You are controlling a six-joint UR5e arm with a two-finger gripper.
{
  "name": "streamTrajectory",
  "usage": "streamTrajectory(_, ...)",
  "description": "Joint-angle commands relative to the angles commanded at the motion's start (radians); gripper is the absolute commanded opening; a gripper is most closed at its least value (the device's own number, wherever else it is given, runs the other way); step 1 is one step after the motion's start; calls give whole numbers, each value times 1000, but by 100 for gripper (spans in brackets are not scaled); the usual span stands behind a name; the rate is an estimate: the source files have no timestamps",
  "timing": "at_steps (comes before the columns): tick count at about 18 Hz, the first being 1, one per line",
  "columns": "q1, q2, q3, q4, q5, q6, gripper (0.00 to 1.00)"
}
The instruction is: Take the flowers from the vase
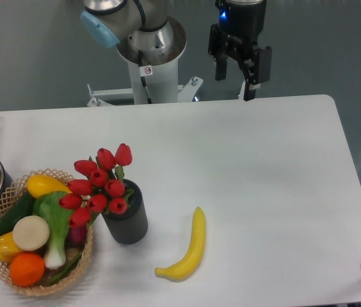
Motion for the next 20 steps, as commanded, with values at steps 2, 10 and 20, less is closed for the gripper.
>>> streamTrajectory(2, -2, 2, -2, 2, 2, 3, 100)
streamTrajectory(10, -3, 6, -31, 17, -5, -14, 100)
streamTrajectory(20, -15, 18, -132, 184, -60, -221, 100)
